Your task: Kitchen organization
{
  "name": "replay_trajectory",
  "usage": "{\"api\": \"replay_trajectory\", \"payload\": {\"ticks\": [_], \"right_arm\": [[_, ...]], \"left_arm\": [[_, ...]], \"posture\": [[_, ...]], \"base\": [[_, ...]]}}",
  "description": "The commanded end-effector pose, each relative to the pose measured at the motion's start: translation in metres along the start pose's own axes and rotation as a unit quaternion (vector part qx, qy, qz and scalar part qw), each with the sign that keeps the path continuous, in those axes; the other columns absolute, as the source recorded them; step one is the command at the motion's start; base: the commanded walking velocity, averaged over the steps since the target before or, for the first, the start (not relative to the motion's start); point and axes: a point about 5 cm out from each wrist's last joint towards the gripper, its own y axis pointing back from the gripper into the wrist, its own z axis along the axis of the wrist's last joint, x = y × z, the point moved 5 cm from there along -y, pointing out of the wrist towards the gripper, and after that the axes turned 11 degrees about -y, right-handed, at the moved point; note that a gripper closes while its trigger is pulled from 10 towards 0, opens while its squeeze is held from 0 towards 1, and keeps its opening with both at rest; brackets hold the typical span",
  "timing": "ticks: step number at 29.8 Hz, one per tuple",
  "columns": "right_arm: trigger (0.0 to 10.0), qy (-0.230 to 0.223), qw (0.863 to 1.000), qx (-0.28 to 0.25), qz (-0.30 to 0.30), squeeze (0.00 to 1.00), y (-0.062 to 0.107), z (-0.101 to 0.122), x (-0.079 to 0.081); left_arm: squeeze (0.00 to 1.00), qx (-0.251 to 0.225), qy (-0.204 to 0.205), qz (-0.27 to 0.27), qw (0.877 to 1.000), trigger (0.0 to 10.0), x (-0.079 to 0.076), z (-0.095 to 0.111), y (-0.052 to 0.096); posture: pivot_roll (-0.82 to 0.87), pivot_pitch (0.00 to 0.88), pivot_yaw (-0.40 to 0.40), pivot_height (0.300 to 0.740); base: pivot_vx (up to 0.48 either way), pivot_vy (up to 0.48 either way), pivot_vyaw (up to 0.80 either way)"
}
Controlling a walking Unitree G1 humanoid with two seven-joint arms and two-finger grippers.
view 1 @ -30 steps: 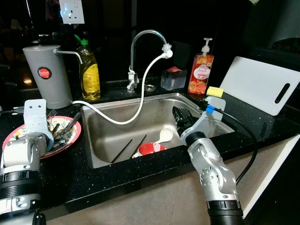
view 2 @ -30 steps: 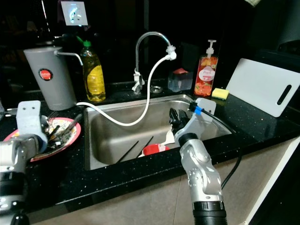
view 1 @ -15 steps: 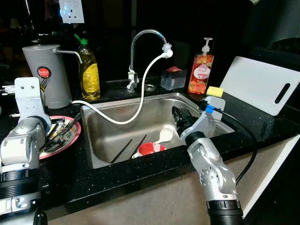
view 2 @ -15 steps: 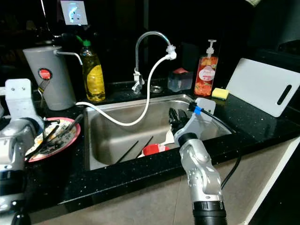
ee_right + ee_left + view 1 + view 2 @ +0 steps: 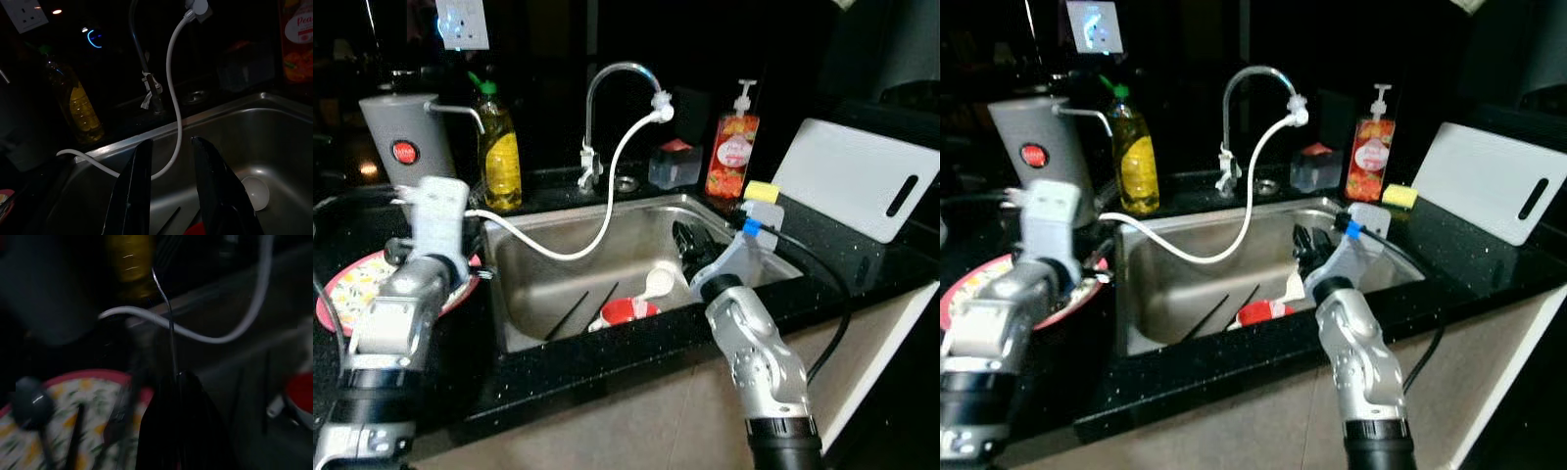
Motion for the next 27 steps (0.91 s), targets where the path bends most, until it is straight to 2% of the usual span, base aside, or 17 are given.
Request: {"api": "replay_trajectory", "payload": {"ticks": [1,2,3,5,10,13,14,16,17,18,19,20,23,25,27], "right_arm": [[10.0,-0.005,1.000,0.017,0.015,0.00,-0.001,-0.005,0.005],[10.0,-0.005,1.000,0.017,0.015,0.00,-0.001,-0.005,0.005],[10.0,-0.009,1.000,0.019,0.021,0.00,0.000,-0.005,0.007],[10.0,-0.029,0.996,0.046,0.071,0.00,0.003,-0.010,0.019],[10.0,-0.011,0.991,0.072,0.113,0.00,0.009,-0.016,0.030],[10.0,0.091,0.975,0.143,0.143,0.00,0.018,-0.041,0.028],[10.0,0.091,0.975,0.143,0.143,0.00,0.018,-0.041,0.028],[10.0,0.117,0.965,0.155,0.176,0.00,0.023,-0.044,0.033],[10.0,0.117,0.965,0.155,0.176,0.00,0.023,-0.044,0.033],[10.0,0.130,0.957,0.160,0.202,0.00,0.027,-0.044,0.039],[10.0,0.130,0.957,0.160,0.202,0.00,0.027,-0.044,0.039],[10.0,0.140,0.950,0.165,0.224,0.00,0.032,-0.045,0.043],[10.0,0.150,0.946,0.174,0.229,0.00,0.035,-0.046,0.042],[10.0,0.150,0.955,0.175,0.188,0.00,0.029,-0.047,0.030],[10.0,0.150,0.955,0.175,0.188,0.00,0.029,-0.047,0.030]], "left_arm": [[0.00,-0.016,-0.030,-0.036,0.999,10.0,-0.010,0.004,-0.001],[0.00,-0.016,-0.030,-0.036,0.999,10.0,-0.010,0.004,-0.001],[0.00,-0.030,-0.029,-0.071,0.997,10.0,-0.020,0.008,0.001],[0.00,-0.059,-0.022,-0.150,0.987,10.0,-0.044,0.017,0.008],[0.00,-0.069,-0.015,-0.185,0.980,10.0,-0.056,0.021,0.010],[0.00,-0.053,-0.030,-0.218,0.974,10.0,-0.080,0.021,0.003],[0.00,-0.053,-0.030,-0.218,0.974,10.0,-0.080,0.021,0.003],[0.00,-0.046,-0.051,-0.240,0.968,10.0,-0.097,0.019,0.000],[0.00,-0.046,-0.051,-0.240,0.968,10.0,-0.097,0.019,0.000],[0.00,-0.045,-0.060,-0.259,0.963,10.0,-0.109,0.018,0.001],[0.00,-0.045,-0.060,-0.259,0.963,10.0,-0.109,0.018,0.001],[0.00,-0.047,-0.065,-0.277,0.957,10.0,-0.118,0.018,0.003],[0.00,-0.035,-0.067,-0.286,0.955,10.0,-0.125,0.012,0.003],[0.00,-0.009,-0.074,-0.265,0.961,10.0,-0.123,0.003,-0.003],[0.00,-0.009,-0.074,-0.265,0.961,10.0,-0.123,0.003,-0.003]], "posture": [[-0.05,0.005,-0.026,0.740],[-0.05,0.005,-0.026,0.740],[-0.05,0.006,-0.025,0.740],[-0.05,0.010,-0.023,0.740],[-0.06,0.012,-0.023,0.740],[-0.06,0.011,-0.024,0.740],[-0.06,0.011,-0.024,0.740],[-0.07,0.011,-0.021,0.740],[-0.07,0.011,-0.021,0.740],[-0.07,0.011,-0.019,0.740],[-0.07,0.011,-0.019,0.740],[-0.08,0.012,-0.018,0.740],[-0.08,0.012,-0.018,0.740],[-0.07,0.014,-0.025,0.740],[-0.07,0.014,-0.025,0.740]], "base": [[0.000,0.000,0.00],[0.000,0.000,0.00],[0.000,0.000,0.00],[0.000,0.000,0.00],[0.000,0.000,0.00],[0.000,0.000,0.00],[0.000,0.000,0.00],[0.000,0.000,0.00],[0.000,0.000,0.00],[0.000,0.000,0.00],[0.000,0.000,0.00],[0.000,0.000,0.00],[0.000,0.000,0.00],[0.000,0.000,0.00],[0.000,0.000,0.00]]}}
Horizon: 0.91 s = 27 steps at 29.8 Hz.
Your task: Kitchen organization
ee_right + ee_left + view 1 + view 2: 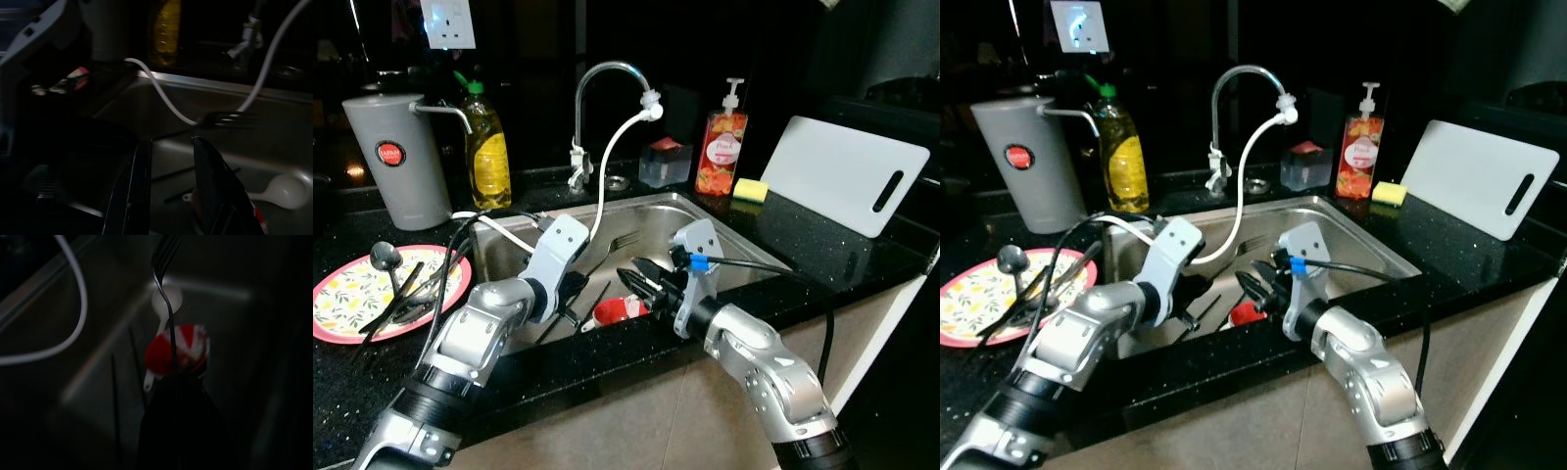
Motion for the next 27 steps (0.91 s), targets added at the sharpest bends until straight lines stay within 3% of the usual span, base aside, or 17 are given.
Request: {"api": "replay_trajectory", "payload": {"ticks": [1,7,8,13,14,17,22,25,27], "right_arm": [[10.0,-0.004,1.000,0.010,-0.022,0.00,-0.001,-0.005,-0.007],[10.0,-0.005,1.000,-0.004,-0.023,0.00,-0.005,0.000,-0.003],[10.0,-0.004,1.000,-0.006,-0.026,0.00,-0.005,0.000,-0.004],[10.0,-0.006,0.999,-0.020,-0.036,0.00,-0.005,0.004,-0.007],[10.0,-0.007,0.999,-0.027,-0.037,0.00,-0.005,0.007,-0.007],[10.0,-0.004,0.999,-0.034,-0.034,0.00,-0.005,0.011,-0.006],[10.0,0.001,0.999,-0.043,-0.014,0.00,-0.007,0.016,0.001],[10.0,0.004,0.997,-0.051,0.051,0.00,-0.006,0.023,0.024],[10.0,0.005,0.996,-0.052,0.071,0.00,-0.005,0.024,0.031]], "left_arm": [[0.00,0.012,0.002,0.011,1.000,10.0,0.001,-0.001,-0.004],[0.00,0.023,0.024,0.023,0.999,10.0,-0.006,-0.007,-0.013],[1.00,0.023,0.034,0.025,0.999,10.0,-0.006,-0.007,-0.013],[1.00,0.005,0.057,0.035,0.998,10.0,0.000,-0.002,-0.010],[0.00,-0.015,0.064,0.048,0.997,10.0,0.006,0.005,-0.007],[0.00,-0.048,0.074,0.073,0.993,10.0,0.017,0.016,-0.001],[0.00,-0.052,0.074,0.102,0.991,10.0,0.028,0.018,0.008],[0.00,-0.004,0.090,0.187,0.978,10.0,0.059,0.002,0.020],[0.00,0.017,0.094,0.210,0.973,10.0,0.067,-0.005,0.024]], "posture": [[-0.07,0.013,-0.026,0.740],[-0.07,0.013,-0.030,0.740],[-0.07,0.012,-0.030,0.740],[-0.07,0.012,-0.029,0.740],[-0.07,0.012,-0.029,0.740],[-0.07,0.011,-0.031,0.740],[-0.06,0.008,-0.035,0.740],[-0.06,0.008,-0.036,0.740],[-0.06,0.007,-0.037,0.740]], "base": [[0.000,0.000,0.00],[0.000,0.000,0.00],[0.000,0.000,0.00],[0.000,0.000,0.00],[0.000,0.000,0.00],[0.000,0.000,0.00],[0.000,0.000,0.00],[0.000,0.000,0.00],[0.000,0.000,0.00]]}}
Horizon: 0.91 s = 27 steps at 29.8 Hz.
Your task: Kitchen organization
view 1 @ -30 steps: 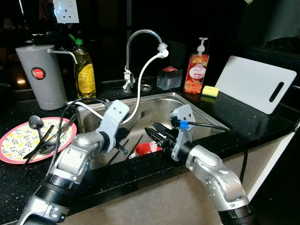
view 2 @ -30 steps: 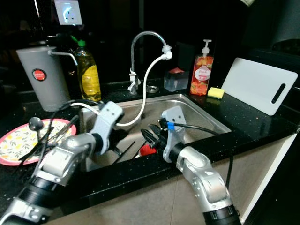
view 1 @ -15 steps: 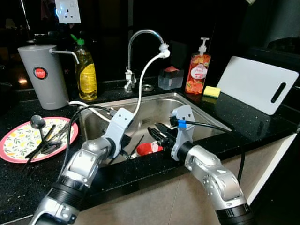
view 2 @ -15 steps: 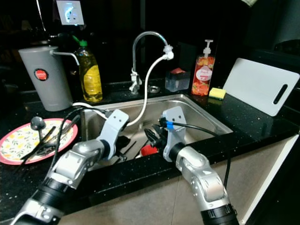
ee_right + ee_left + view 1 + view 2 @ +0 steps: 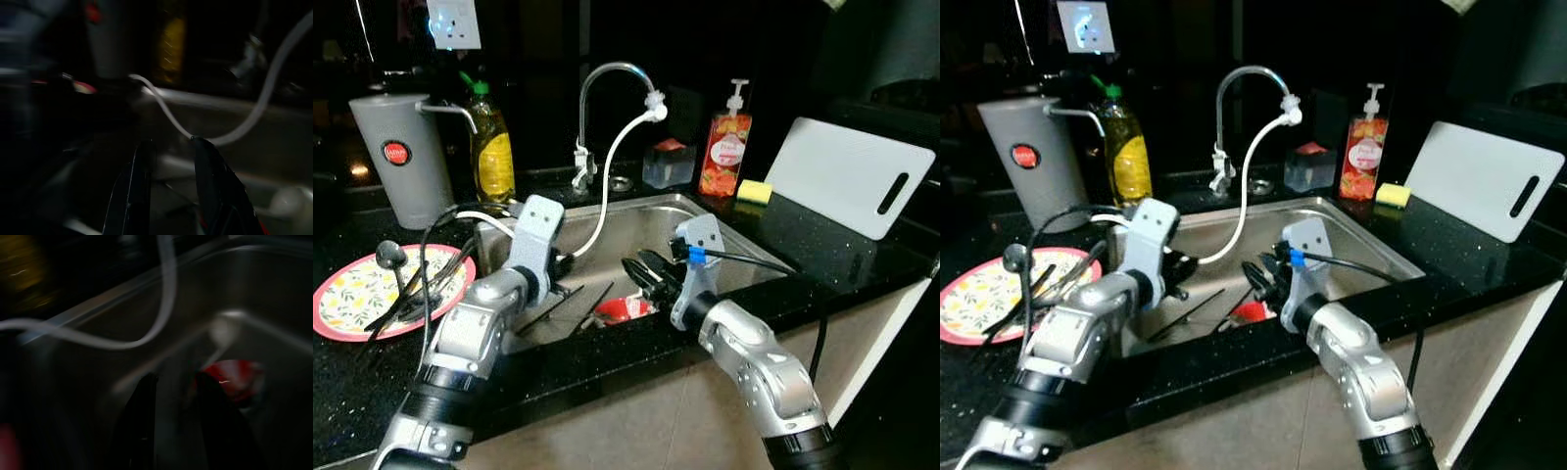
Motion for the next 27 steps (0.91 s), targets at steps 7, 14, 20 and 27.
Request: {"api": "replay_trajectory", "payload": {"ticks": [7,14,20,27], "right_arm": [[10.0,0.018,0.997,0.008,0.076,0.00,-0.002,-0.001,0.032],[10.0,0.000,0.995,-0.006,0.104,0.00,-0.001,0.002,0.043],[10.0,-0.010,0.993,-0.012,0.117,0.00,0.000,0.005,0.048],[10.0,-0.022,0.992,-0.019,0.126,0.00,0.001,0.007,0.052]], "left_arm": [[0.00,0.079,0.028,0.114,0.990,10.0,0.064,-0.027,0.019],[0.00,0.115,0.027,0.140,0.983,10.0,0.086,-0.044,0.037],[0.00,0.124,0.034,0.145,0.981,10.0,0.097,-0.050,0.043],[0.00,0.126,0.068,0.150,0.978,10.0,0.104,-0.053,0.047]], "posture": [[-0.05,0.003,-0.038,0.740],[-0.04,0.000,-0.037,0.740],[-0.03,0.000,-0.039,0.740],[-0.03,0.000,-0.049,0.740]], "base": [[0.000,0.000,0.00],[0.000,0.000,0.00],[0.000,0.000,0.00],[0.000,0.000,0.00]]}}
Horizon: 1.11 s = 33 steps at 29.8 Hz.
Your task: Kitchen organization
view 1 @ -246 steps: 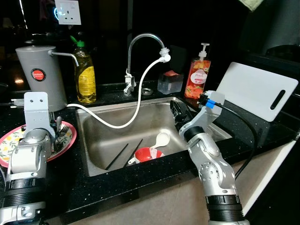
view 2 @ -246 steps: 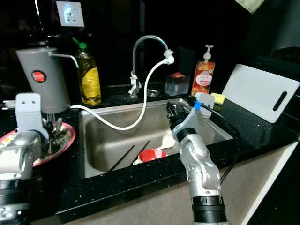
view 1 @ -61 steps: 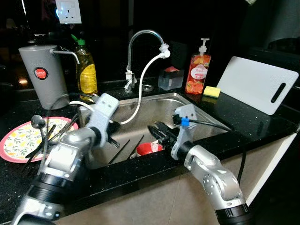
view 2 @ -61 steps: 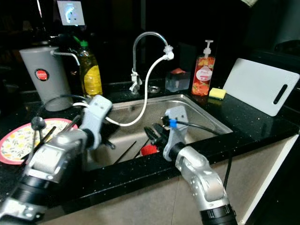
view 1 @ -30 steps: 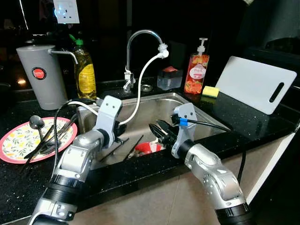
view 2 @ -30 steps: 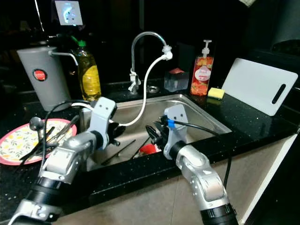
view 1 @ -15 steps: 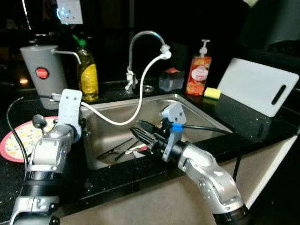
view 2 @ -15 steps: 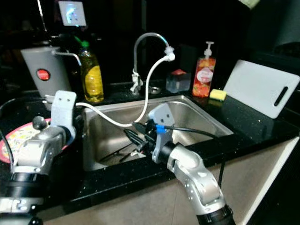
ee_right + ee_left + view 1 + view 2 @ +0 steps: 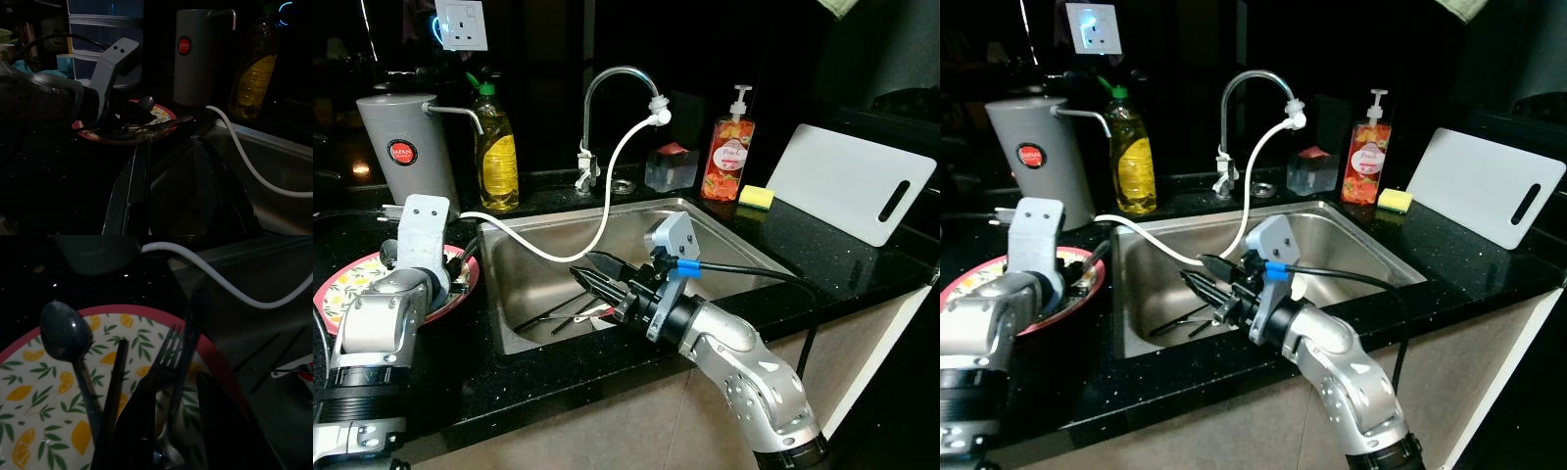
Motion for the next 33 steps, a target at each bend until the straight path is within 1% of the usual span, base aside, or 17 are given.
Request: {"api": "replay_trajectory", "payload": {"ticks": [1,11,12,15,17,18,19,21,22,23,24,25,26,27,30,32,33], "right_arm": [[10.0,-0.006,1.000,-0.006,0.002,0.00,0.002,0.002,0.001],[10.0,-0.008,1.000,-0.010,-0.002,0.00,0.002,0.002,0.001],[10.0,-0.007,1.000,-0.011,-0.004,0.00,0.002,0.003,0.000],[10.0,-0.007,1.000,-0.011,-0.006,0.00,0.002,0.003,0.000],[10.0,-0.007,1.000,-0.014,-0.011,0.00,0.003,0.004,-0.001],[10.0,-0.007,1.000,-0.014,-0.011,0.00,0.003,0.004,-0.001],[10.0,-0.008,1.000,-0.016,-0.012,0.00,0.003,0.005,-0.002],[10.0,-0.008,0.999,-0.032,-0.035,0.00,0.003,0.009,-0.008],[10.0,-0.008,0.999,-0.032,-0.035,0.00,0.003,0.009,-0.008],[10.0,-0.022,0.993,-0.059,-0.096,0.00,0.002,0.016,-0.026],[10.0,-0.022,0.993,-0.059,-0.096,0.00,0.002,0.016,-0.026],[10.0,-0.027,0.990,-0.069,-0.120,0.00,0.003,0.018,-0.034],[10.0,-0.027,0.990,-0.069,-0.120,0.00,0.003,0.018,-0.034],[10.0,-0.034,0.987,-0.077,-0.137,0.00,0.003,0.020,-0.039],[10.0,-0.040,0.983,-0.087,-0.153,0.00,0.004,0.023,-0.044],[10.0,-0.042,0.977,-0.103,-0.185,0.00,0.005,0.027,-0.052],[10.0,-0.042,0.973,-0.108,-0.200,0.00,0.006,0.028,-0.056]], "left_arm": [[0.00,0.012,0.008,-0.003,1.000,10.0,0.004,-0.005,0.001],[0.00,0.011,0.022,-0.013,1.000,10.0,0.007,-0.005,0.000],[0.00,0.015,0.031,-0.021,0.999,10.0,0.005,-0.008,-0.002],[0.00,0.018,0.033,-0.023,0.999,10.0,0.004,-0.010,-0.003],[0.00,-0.009,0.012,0.005,1.000,10.0,0.008,-0.003,-0.003],[0.00,-0.009,0.012,0.005,1.000,10.0,0.008,-0.003,-0.003],[0.00,-0.023,0.004,0.016,1.000,10.0,0.010,0.001,-0.003],[0.00,-0.069,-0.012,0.035,0.997,10.0,0.011,0.016,0.001],[0.00,-0.069,-0.012,0.035,0.997,10.0,0.011,0.016,0.001],[0.00,-0.117,-0.009,0.046,0.992,10.0,0.011,0.033,0.008],[0.00,-0.117,-0.009,0.046,0.992,10.0,0.011,0.033,0.008],[0.00,-0.139,-0.001,0.055,0.989,10.0,0.013,0.041,0.012],[0.00,-0.139,-0.001,0.055,0.989,10.0,0.013,0.041,0.012],[0.00,-0.161,0.011,0.066,0.985,10.0,0.016,0.049,0.016],[0.00,-0.179,0.021,0.077,0.981,10.0,0.018,0.054,0.019],[0.00,-0.223,0.014,0.094,0.970,10.0,0.016,0.057,0.025],[0.00,-0.244,0.015,0.089,0.966,10.0,0.013,0.056,0.029]], "posture": [[-0.03,0.000,-0.049,0.740],[-0.03,0.000,-0.044,0.740],[-0.03,0.000,-0.044,0.740],[-0.04,0.000,-0.044,0.740],[-0.04,0.000,-0.046,0.740],[-0.04,0.000,-0.046,0.740],[-0.04,0.000,-0.046,0.740],[-0.04,0.000,-0.047,0.740],[-0.04,0.000,-0.047,0.740],[-0.04,0.000,-0.052,0.740],[-0.04,0.000,-0.052,0.740],[-0.04,0.000,-0.053,0.740],[-0.04,0.000,-0.053,0.740],[-0.04,0.000,-0.054,0.740],[-0.04,0.000,-0.056,0.740],[-0.05,0.000,-0.061,0.740],[-0.05,0.000,-0.069,0.740]], "base": [[0.000,0.000,0.00],[0.000,0.000,0.00],[0.000,0.000,0.00],[0.000,0.000,0.00],[0.000,0.000,0.00],[0.000,0.000,0.00],[0.000,0.000,0.00],[0.000,0.000,0.00],[0.000,0.000,0.00],[0.000,0.000,0.00],[0.000,0.000,0.00],[0.000,0.000,0.00],[0.000,0.000,0.00],[0.000,0.000,0.00],[0.000,0.000,0.00],[0.000,0.000,0.00],[0.000,0.000,0.00]]}}
